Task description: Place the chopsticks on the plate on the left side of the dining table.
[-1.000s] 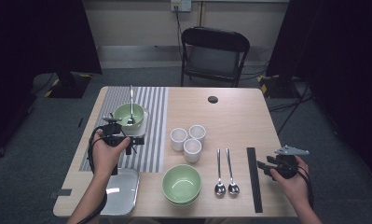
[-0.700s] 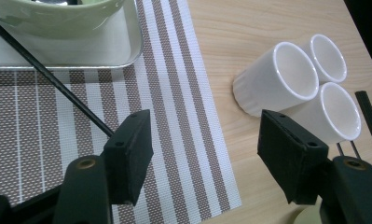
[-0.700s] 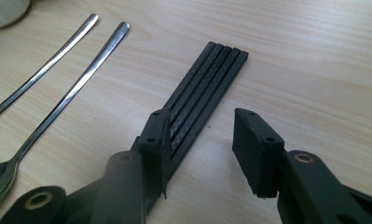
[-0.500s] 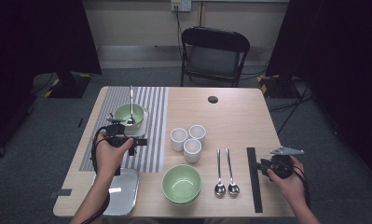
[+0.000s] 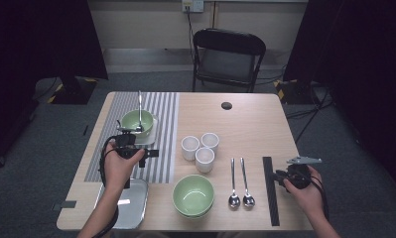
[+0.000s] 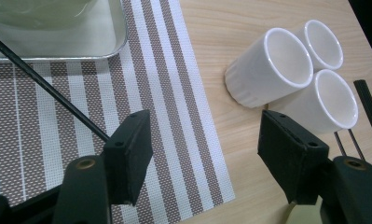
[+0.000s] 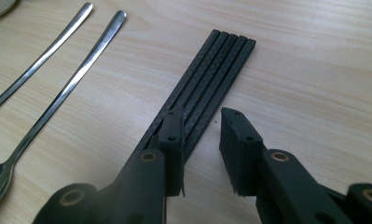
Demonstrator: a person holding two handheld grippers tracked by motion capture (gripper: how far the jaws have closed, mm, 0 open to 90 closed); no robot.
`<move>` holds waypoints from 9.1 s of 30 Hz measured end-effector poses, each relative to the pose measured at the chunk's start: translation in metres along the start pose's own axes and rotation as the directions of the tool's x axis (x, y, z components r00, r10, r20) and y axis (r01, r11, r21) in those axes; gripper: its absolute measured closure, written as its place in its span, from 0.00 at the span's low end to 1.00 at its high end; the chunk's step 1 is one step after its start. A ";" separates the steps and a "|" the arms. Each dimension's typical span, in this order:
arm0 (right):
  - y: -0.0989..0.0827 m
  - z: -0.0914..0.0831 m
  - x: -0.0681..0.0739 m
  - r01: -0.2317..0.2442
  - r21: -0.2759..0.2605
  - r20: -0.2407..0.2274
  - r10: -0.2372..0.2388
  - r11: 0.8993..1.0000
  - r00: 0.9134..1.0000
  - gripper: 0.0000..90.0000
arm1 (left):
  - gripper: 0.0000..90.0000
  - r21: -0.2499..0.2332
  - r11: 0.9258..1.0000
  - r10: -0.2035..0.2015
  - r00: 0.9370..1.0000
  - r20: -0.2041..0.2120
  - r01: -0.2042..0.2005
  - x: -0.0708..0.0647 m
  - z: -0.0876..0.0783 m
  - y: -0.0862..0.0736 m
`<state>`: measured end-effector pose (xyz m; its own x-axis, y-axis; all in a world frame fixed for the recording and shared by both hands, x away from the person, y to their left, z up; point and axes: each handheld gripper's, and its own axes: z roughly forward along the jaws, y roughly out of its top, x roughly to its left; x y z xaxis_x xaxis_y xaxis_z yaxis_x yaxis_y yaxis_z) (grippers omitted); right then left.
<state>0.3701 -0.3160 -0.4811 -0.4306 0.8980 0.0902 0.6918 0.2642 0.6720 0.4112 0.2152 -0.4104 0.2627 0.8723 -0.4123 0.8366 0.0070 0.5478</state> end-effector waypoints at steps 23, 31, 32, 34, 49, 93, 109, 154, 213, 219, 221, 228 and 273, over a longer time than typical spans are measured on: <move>0.004 0.002 -0.013 -0.017 0.040 0.082 0.014 0.999 0.997 0.95 | 0.40 -0.006 1.000 0.006 1.000 0.020 -0.006 -0.004 -0.001 -0.002; 0.011 0.007 -0.021 -0.066 0.032 0.113 0.062 0.997 0.992 0.94 | 0.40 -0.007 1.000 0.011 1.000 0.020 -0.011 -0.004 0.000 -0.003; 0.011 0.008 -0.022 -0.077 0.031 0.111 0.073 0.997 0.991 0.93 | 0.40 -0.007 1.000 0.010 1.000 0.025 -0.010 -0.004 0.000 -0.003; 0.013 0.009 -0.022 -0.097 0.038 0.111 0.092 0.995 0.990 0.92 | 0.40 -0.007 1.000 0.008 1.000 0.026 -0.008 -0.004 -0.001 -0.003; 0.022 0.011 -0.024 -0.145 0.088 0.127 0.133 0.986 0.983 0.95 | 0.40 -0.008 1.000 0.021 0.999 0.033 -0.021 -0.007 -0.004 -0.007; 0.030 0.006 -0.033 -0.276 0.001 0.030 0.276 0.961 0.961 0.97 | 0.39 -0.006 1.000 0.022 0.999 0.046 -0.022 -0.004 -0.005 -0.005; 0.027 0.022 -0.030 -0.237 0.026 0.064 0.235 0.971 0.970 0.96 | 0.39 0.000 1.000 0.022 0.999 0.047 -0.022 -0.005 0.001 -0.005; 0.018 0.007 -0.017 -0.127 0.104 0.095 0.118 0.986 0.989 0.97 | 0.39 -0.018 1.000 0.021 0.998 0.058 -0.020 -0.009 -0.006 -0.007; 0.157 -0.024 0.064 -0.213 -0.178 -0.203 0.176 0.961 0.963 0.96 | 0.39 0.046 0.973 0.203 0.933 0.296 -0.227 -0.148 0.043 0.006; 0.158 -0.022 0.070 -0.215 -0.175 -0.220 0.175 0.961 0.960 0.96 | 0.40 0.063 0.970 0.204 0.928 0.311 -0.234 -0.156 0.052 0.004; 0.160 -0.021 0.073 -0.215 -0.175 -0.224 0.173 0.961 0.959 0.96 | 0.40 0.065 0.971 0.200 0.926 0.320 -0.231 -0.161 0.056 0.003; 0.163 -0.019 0.079 -0.225 -0.180 -0.246 0.177 0.958 0.953 0.96 | 0.40 0.068 0.967 0.210 0.917 0.338 -0.246 -0.172 0.062 0.001; 0.165 -0.005 0.113 -0.232 -0.191 -0.313 0.164 0.954 0.935 0.96 | 0.87 0.105 0.991 0.024 0.867 0.498 -0.087 -0.201 0.090 -0.011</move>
<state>0.4323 -0.1728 -0.3566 -0.4706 0.7731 0.4252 0.6491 -0.0230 0.7604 0.3930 -0.0042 -0.3990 0.4869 0.5131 -0.7068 0.8562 -0.1205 0.5024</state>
